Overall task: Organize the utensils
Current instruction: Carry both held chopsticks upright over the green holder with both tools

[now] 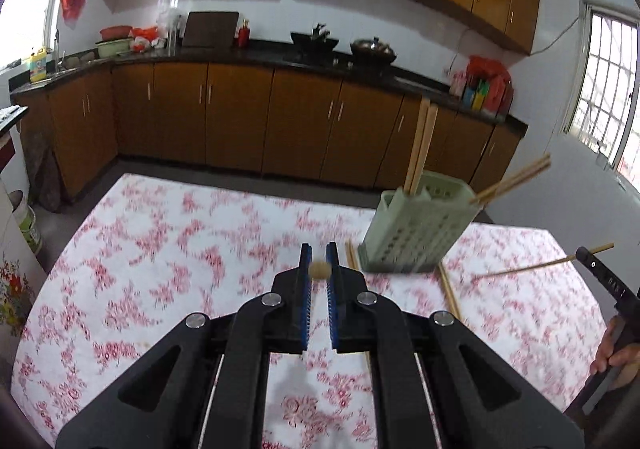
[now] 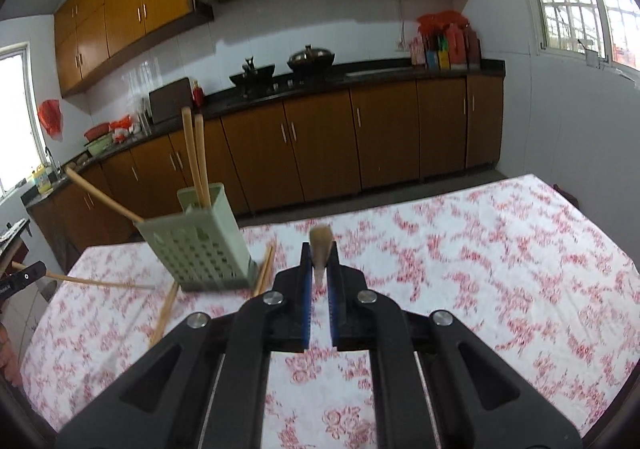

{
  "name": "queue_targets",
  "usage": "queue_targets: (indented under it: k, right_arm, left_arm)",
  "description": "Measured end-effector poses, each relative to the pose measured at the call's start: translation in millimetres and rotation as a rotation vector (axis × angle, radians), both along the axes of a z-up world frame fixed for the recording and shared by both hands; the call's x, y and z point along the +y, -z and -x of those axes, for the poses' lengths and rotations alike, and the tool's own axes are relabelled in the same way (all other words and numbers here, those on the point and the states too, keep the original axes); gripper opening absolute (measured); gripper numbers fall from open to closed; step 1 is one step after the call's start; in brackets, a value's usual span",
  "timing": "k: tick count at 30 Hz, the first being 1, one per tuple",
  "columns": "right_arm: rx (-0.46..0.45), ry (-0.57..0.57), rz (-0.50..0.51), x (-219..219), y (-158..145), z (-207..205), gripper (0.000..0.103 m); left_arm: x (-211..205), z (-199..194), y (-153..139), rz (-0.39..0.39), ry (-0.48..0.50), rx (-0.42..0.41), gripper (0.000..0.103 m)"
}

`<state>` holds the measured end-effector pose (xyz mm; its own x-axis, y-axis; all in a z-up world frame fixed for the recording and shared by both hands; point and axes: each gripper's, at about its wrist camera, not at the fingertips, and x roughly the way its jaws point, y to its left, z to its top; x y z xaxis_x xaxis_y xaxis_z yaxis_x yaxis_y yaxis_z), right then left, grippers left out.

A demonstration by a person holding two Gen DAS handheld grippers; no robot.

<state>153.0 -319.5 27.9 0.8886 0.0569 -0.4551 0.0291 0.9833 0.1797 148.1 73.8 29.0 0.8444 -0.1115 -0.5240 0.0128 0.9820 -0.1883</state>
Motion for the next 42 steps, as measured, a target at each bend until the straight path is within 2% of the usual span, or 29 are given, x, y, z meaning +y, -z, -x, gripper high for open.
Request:
queue_targets:
  k: [10, 17, 25, 28, 32, 37, 42]
  right_arm:
    - [-0.031, -0.013, 0.003, 4, -13, 0, 0.008]
    - [-0.079, -0.101, -0.016, 16, -57, 9, 0.008]
    - [-0.15, -0.249, -0.116, 32, -117, 16, 0.008]
    - [-0.2, -0.249, -0.102, 39, -134, 14, 0.008]
    - [-0.238, -0.245, -0.084, 52, -144, 1, 0.008]
    - [-0.236, -0.238, -0.052, 68, -139, -28, 0.008]
    - [-0.186, -0.238, -0.041, 79, -123, -60, 0.008]
  left_arm:
    - [-3, -2, -13, -0.009, 0.001, -0.031, 0.007]
    - [-16, 4, -42, -0.011, 0.062, -0.083, 0.007]
    - [-47, 12, -96, -0.013, 0.135, -0.204, 0.007]
    - [-58, 9, -119, 0.0, 0.131, -0.269, 0.007]
    - [-68, -3, -136, 0.001, 0.102, -0.341, 0.007]
    - [-75, -30, -130, -0.007, 0.059, -0.344, 0.007]
    - [-72, -54, -107, 0.017, 0.035, -0.282, 0.007]
